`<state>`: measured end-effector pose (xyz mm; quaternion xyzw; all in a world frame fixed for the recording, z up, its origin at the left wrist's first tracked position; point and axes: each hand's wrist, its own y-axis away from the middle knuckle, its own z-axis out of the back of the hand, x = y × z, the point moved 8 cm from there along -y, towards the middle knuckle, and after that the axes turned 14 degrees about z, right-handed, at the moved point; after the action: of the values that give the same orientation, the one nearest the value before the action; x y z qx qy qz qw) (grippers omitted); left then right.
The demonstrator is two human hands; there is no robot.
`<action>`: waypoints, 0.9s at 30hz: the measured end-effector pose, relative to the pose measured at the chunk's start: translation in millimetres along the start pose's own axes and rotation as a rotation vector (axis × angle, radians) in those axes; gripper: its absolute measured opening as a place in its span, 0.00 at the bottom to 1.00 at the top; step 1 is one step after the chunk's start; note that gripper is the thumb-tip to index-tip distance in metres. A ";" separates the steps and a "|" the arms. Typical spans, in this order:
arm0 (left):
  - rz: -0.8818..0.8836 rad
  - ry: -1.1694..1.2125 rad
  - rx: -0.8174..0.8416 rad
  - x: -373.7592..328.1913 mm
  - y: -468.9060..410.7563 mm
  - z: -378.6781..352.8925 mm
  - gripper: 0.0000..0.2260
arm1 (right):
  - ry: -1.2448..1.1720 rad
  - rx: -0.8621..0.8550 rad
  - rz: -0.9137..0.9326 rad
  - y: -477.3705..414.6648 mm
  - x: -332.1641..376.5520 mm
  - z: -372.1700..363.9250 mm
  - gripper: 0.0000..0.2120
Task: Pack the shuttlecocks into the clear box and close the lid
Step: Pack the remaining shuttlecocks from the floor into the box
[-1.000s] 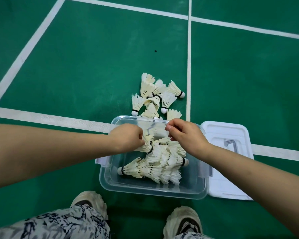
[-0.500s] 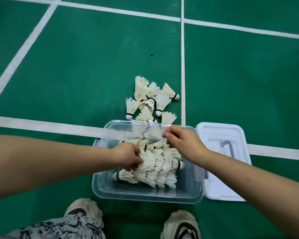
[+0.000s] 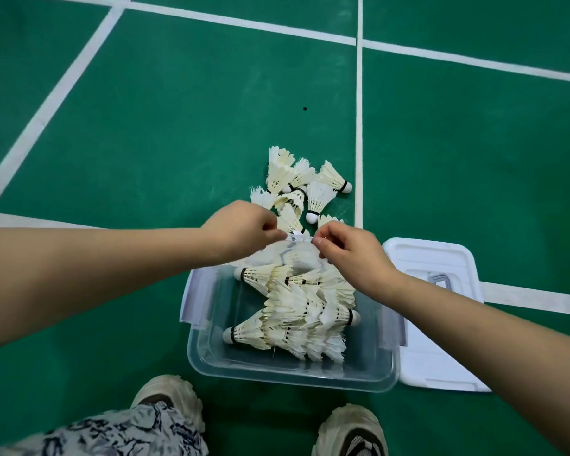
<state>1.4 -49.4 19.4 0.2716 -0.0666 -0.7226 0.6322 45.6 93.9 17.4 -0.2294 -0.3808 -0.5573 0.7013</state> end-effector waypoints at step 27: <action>0.135 0.106 -0.010 52.2 -90.1 -16.7 0.19 | 0.498 0.472 -0.003 -136.3 -61.4 -58.1 0.31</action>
<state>-72.5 -77.6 -50.4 0.3015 -0.0476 -0.6633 0.6833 -74.0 50.5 -80.2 0.0829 -0.3167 -0.4938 0.8056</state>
